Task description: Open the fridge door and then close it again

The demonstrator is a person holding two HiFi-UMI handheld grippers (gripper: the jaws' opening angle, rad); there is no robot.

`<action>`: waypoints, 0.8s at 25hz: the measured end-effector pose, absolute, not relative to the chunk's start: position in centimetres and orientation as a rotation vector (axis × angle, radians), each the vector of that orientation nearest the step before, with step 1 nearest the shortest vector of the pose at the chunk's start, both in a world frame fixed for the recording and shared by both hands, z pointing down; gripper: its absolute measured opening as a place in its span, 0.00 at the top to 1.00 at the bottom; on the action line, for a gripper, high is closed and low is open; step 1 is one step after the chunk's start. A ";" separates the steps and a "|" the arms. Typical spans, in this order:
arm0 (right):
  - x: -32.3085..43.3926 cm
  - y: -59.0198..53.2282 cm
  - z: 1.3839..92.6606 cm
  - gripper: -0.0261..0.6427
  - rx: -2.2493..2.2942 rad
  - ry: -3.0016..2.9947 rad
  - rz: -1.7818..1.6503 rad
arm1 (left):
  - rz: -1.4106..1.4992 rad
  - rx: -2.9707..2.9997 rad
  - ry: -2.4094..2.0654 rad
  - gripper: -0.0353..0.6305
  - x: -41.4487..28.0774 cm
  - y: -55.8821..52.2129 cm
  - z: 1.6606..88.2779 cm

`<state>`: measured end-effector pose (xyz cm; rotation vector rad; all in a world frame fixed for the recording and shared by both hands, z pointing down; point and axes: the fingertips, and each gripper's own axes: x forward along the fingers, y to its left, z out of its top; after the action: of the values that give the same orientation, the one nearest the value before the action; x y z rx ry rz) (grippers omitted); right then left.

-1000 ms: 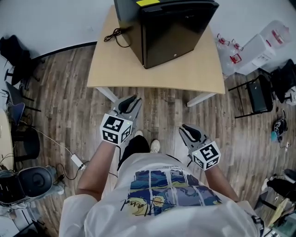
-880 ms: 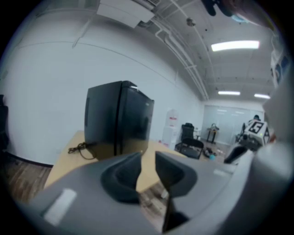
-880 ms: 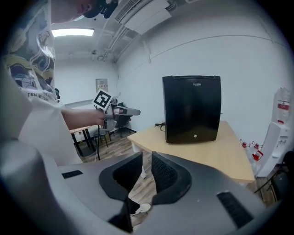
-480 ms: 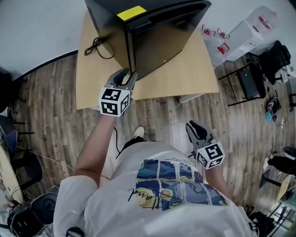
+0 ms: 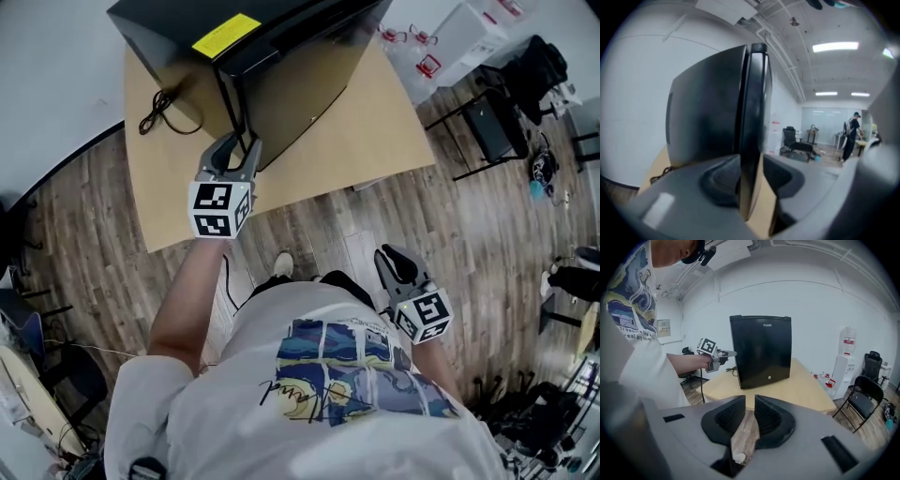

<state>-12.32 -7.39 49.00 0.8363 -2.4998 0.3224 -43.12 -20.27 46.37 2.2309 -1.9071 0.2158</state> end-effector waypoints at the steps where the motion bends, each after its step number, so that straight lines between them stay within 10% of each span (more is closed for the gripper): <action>1: -12.2 -7.3 49.1 0.88 0.846 -2.493 0.329 | 0.229 2.246 -1.905 0.71 -42.9 -20.4 46.3; 20: -10.2 -7.4 48.5 0.89 0.910 -2.446 0.307 | 0.248 2.230 -1.956 0.74 -43.4 -20.6 46.1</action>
<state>-10.15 -7.42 48.55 0.9100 -2.4464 0.3071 -43.39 -20.60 46.06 2.2302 -1.9557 0.2479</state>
